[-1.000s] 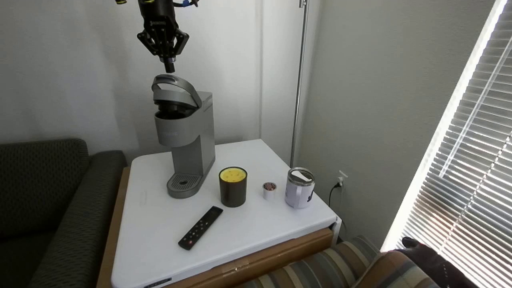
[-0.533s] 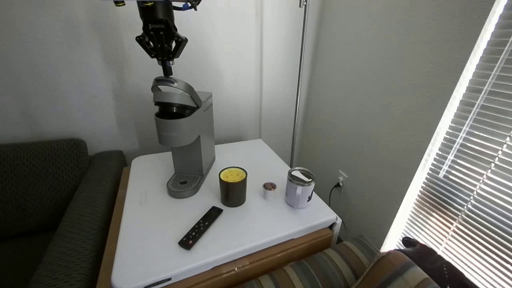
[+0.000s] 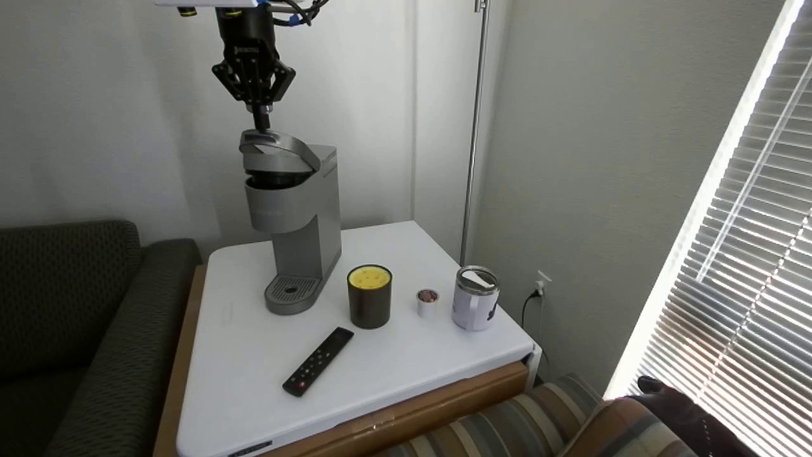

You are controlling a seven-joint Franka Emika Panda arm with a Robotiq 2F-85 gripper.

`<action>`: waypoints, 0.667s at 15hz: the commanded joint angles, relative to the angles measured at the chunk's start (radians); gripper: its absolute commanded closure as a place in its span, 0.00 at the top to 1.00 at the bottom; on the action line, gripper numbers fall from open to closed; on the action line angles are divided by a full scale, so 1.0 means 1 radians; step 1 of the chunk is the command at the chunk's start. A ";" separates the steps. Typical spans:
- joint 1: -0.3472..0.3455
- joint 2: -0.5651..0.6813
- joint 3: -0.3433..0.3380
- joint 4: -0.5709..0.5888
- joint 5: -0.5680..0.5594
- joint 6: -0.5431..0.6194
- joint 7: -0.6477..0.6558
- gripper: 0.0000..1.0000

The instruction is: Close the top opening of the coffee machine.

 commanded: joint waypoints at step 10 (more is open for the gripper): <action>-0.021 -0.055 0.001 -0.185 0.059 0.078 0.079 0.00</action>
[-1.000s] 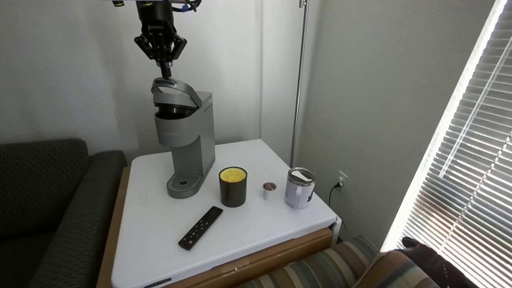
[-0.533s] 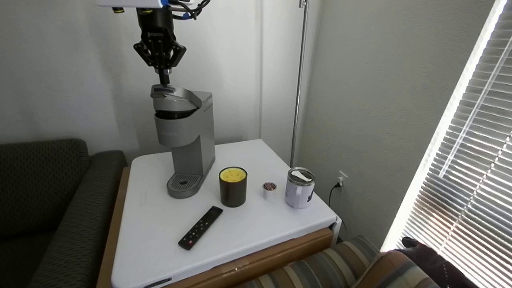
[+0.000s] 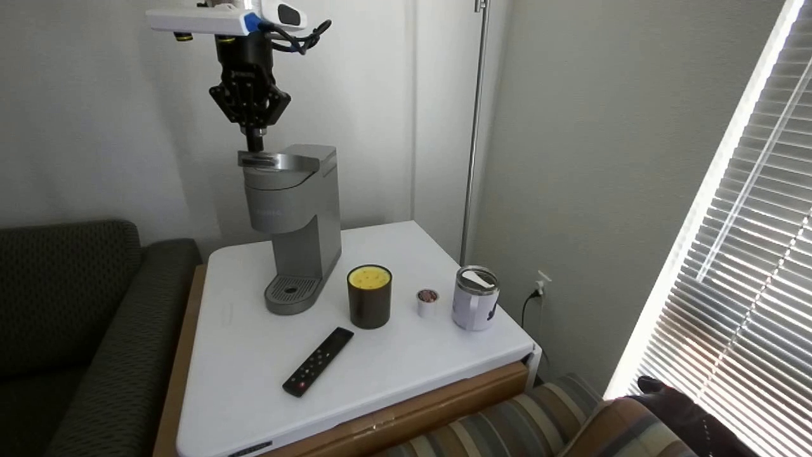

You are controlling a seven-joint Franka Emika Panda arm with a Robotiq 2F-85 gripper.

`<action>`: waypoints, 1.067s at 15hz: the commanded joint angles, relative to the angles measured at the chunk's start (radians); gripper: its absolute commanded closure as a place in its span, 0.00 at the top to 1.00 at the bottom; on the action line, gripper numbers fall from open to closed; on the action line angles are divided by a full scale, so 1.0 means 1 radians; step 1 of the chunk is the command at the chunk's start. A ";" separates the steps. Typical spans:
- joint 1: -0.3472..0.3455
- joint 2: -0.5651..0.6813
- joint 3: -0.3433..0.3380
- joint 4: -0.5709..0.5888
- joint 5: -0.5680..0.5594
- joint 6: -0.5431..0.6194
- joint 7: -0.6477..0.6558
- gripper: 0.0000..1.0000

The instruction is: Close the top opening of the coffee machine.

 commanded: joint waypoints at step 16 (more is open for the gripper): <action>0.019 -0.121 -0.007 -0.350 -0.052 0.193 0.176 0.00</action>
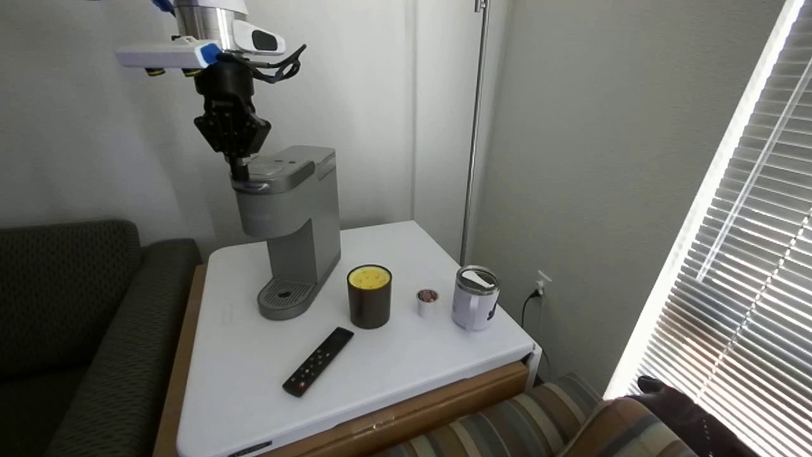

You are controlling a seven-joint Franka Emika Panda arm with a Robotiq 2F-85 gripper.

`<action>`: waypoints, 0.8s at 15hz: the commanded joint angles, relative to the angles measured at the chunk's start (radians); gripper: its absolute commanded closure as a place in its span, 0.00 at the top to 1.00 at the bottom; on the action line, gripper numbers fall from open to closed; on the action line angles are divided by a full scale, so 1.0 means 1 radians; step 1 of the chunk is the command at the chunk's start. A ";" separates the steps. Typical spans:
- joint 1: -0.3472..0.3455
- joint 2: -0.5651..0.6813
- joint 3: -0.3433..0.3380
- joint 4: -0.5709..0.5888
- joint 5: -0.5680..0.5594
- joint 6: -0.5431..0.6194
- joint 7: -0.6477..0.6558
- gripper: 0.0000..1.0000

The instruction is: Close the top opening of the coffee machine.

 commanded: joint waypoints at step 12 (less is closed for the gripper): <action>0.011 -0.069 -0.007 -0.080 -0.065 -0.012 -0.012 0.00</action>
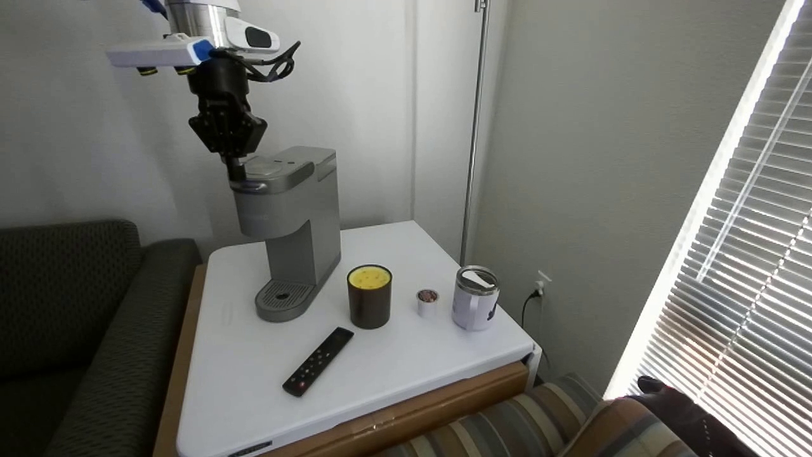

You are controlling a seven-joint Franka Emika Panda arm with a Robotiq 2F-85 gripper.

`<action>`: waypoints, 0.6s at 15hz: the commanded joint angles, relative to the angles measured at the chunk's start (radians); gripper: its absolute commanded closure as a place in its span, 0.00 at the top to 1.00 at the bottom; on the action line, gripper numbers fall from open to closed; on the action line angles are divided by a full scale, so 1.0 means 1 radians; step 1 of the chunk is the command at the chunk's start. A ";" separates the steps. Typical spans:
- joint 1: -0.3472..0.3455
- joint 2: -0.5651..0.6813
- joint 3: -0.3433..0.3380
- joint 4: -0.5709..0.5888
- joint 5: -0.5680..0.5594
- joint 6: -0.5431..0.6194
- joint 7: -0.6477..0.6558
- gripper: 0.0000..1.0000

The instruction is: Close the top opening of the coffee machine.

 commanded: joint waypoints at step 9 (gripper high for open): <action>-0.017 -0.079 0.012 -0.041 -0.012 -0.056 -0.109 0.00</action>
